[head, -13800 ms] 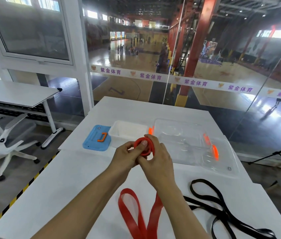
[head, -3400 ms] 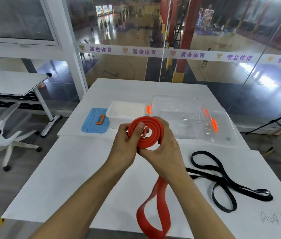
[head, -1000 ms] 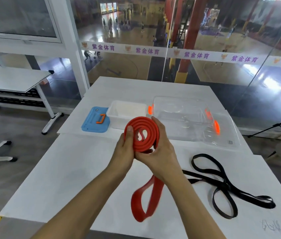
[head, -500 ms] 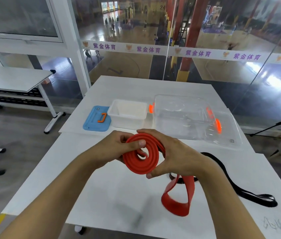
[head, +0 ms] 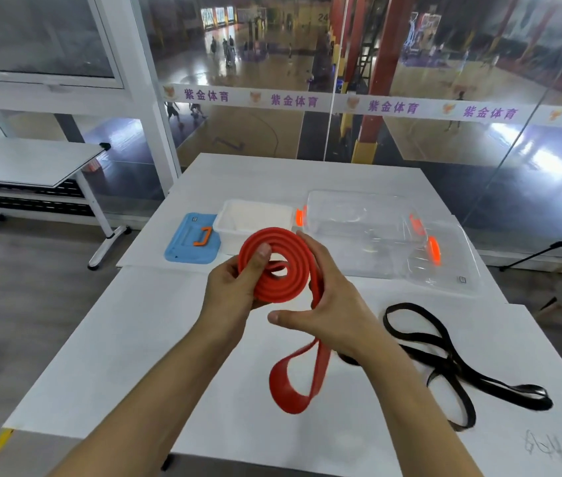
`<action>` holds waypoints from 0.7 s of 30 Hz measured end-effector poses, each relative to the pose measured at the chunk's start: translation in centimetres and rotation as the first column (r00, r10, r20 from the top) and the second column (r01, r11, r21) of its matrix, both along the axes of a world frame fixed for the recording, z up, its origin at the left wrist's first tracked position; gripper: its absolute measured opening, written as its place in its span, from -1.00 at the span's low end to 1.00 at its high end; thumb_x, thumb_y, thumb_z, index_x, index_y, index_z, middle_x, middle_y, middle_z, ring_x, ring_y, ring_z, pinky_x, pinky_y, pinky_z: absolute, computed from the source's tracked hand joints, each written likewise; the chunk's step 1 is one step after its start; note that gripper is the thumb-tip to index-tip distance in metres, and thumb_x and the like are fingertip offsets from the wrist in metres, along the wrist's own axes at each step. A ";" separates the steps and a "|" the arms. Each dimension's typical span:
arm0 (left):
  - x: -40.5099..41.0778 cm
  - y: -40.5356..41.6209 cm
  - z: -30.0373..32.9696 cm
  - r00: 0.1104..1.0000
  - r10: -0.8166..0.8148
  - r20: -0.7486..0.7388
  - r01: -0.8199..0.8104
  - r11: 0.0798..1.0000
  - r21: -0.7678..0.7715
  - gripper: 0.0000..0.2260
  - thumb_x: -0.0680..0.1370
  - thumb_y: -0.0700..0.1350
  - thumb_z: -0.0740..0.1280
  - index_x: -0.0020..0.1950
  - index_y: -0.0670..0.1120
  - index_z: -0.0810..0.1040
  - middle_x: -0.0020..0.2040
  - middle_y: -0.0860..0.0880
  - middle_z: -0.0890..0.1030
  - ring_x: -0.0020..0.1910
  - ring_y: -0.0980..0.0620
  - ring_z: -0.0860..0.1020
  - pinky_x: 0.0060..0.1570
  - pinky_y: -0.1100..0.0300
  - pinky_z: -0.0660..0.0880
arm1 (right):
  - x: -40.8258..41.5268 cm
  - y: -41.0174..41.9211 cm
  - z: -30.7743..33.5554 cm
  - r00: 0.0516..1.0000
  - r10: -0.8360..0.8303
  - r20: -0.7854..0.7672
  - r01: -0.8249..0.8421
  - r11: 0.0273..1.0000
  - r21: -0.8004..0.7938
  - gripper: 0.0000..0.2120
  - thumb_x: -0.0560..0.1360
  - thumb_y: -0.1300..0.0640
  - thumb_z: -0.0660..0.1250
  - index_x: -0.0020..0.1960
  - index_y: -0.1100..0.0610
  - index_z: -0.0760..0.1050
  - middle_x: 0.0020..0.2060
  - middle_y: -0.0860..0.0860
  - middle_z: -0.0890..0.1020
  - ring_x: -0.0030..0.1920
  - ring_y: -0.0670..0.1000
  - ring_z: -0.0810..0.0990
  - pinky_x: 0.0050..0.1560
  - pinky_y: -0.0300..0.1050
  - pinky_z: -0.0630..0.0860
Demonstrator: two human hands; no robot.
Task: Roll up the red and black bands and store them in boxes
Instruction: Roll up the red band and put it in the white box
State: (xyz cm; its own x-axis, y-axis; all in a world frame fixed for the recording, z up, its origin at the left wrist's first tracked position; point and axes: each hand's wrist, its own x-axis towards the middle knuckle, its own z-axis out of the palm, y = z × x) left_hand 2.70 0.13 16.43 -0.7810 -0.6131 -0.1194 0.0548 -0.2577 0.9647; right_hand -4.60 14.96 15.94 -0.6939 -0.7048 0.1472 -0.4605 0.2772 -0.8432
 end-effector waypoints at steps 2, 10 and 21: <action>-0.3 0.5 0.1 0.999 0.052 0.003 -0.052 0.998 0.031 -0.65 0.53 0.13 0.38 0.10 -0.13 0.66 -0.06 -0.10 0.77 -0.06 -0.01 0.75 -0.14 0.15 0.67 | 0.4 -0.6 -0.5 0.999 -0.044 -0.006 0.044 0.999 -0.015 0.13 0.28 -0.08 0.66 0.59 -0.37 -0.01 0.41 -0.31 0.46 0.38 -0.19 0.49 0.42 -0.05 0.47; 0.2 1.2 -1.2 0.992 -0.093 0.086 0.085 0.992 0.089 -0.59 0.60 0.16 0.29 0.24 -0.12 0.61 0.03 -0.13 0.76 0.05 -0.09 0.73 0.07 -0.05 0.65 | 0.3 -0.9 -1.4 0.995 -0.102 -0.001 0.101 0.990 -0.094 -0.08 0.28 0.02 0.66 0.49 -0.27 0.25 0.23 -0.30 0.59 0.26 -0.23 0.58 0.31 -0.14 0.54; 1.0 -3.9 1.7 0.779 -0.490 0.391 0.622 0.677 -0.393 -0.74 0.43 0.08 0.54 0.06 0.01 0.70 -0.04 -0.03 0.76 -0.01 0.00 0.73 0.04 0.13 0.62 | -1.7 0.8 1.4 0.951 0.305 -0.052 -0.283 0.925 0.254 -0.02 0.23 0.11 0.70 0.49 -0.31 0.29 0.27 -0.31 0.56 0.31 -0.20 0.53 0.35 -0.15 0.48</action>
